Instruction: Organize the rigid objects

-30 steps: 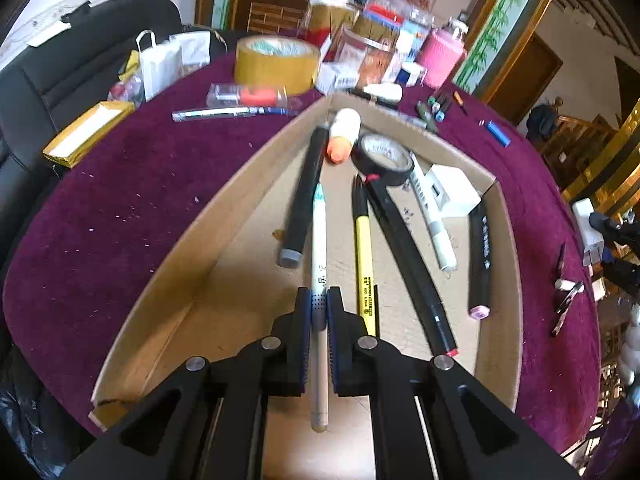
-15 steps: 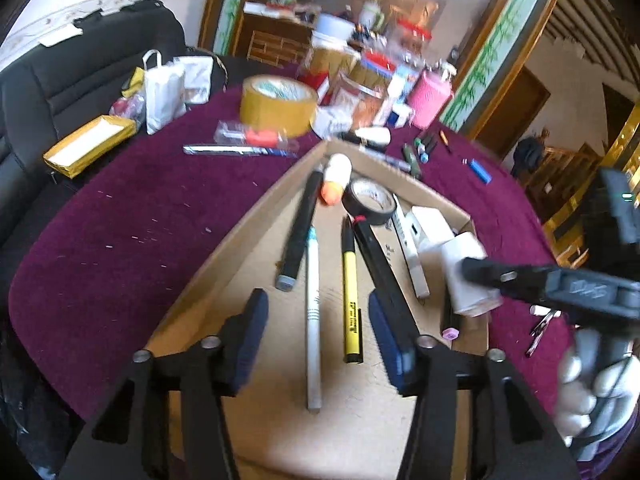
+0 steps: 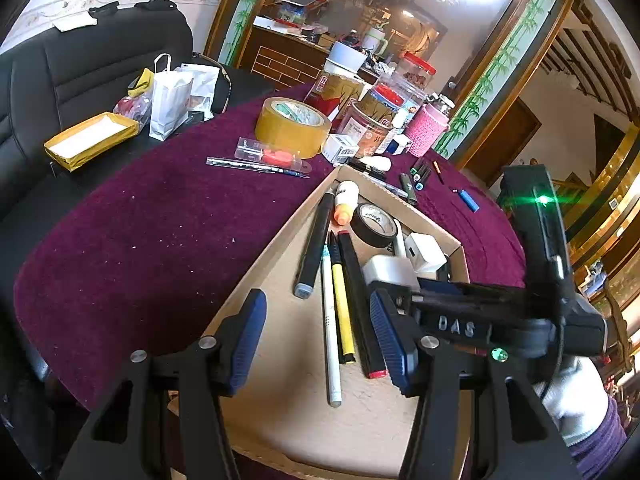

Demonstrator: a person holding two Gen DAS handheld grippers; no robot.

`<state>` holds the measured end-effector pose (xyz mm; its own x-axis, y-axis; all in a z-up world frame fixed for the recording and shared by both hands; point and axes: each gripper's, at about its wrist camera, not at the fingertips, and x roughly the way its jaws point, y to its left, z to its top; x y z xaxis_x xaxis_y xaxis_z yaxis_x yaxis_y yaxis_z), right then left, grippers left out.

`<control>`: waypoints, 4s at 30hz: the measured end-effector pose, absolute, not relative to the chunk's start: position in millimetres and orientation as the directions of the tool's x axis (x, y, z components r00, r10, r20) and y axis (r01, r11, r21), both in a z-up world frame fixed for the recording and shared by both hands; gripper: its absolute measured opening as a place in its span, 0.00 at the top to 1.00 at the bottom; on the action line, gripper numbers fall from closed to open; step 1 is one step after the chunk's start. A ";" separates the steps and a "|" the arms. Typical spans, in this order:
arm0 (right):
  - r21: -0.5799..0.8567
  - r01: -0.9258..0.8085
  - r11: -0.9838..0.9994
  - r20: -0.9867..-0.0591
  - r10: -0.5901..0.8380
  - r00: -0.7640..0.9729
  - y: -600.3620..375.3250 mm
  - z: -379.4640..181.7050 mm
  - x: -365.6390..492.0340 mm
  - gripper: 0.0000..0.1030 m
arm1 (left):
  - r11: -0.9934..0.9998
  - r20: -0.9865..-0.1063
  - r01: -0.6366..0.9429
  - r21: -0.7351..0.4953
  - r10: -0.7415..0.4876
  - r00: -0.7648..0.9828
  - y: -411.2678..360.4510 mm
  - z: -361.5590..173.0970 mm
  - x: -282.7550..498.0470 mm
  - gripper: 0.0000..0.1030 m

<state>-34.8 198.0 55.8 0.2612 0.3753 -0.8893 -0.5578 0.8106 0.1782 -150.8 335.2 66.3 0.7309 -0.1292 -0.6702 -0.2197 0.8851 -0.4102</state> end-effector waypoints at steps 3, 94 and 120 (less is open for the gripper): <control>0.117 -0.538 0.835 -0.893 0.325 0.311 190.0 54.9 -30.5 0.45 | 0.882 -0.671 -0.224 -0.414 -0.130 0.730 337.7 64.7 -152.5 0.41; 0.579 -0.002 0.815 -0.783 0.557 0.278 -101.1 13.4 14.7 0.87 | 0.997 -0.680 -0.070 -0.033 0.029 0.732 154.0 92.6 -137.3 0.17; 0.421 0.162 0.892 -0.618 0.152 0.771 -239.7 53.7 -19.5 0.29 | 0.976 -0.811 0.210 -0.065 -0.174 0.559 14.1 28.6 -23.8 0.25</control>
<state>-19.5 -239.7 53.7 0.7711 0.1517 -0.6183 0.1624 0.8922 0.4214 -23.8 14.1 28.6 0.5591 -0.1743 -0.8106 0.2098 0.9756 -0.0651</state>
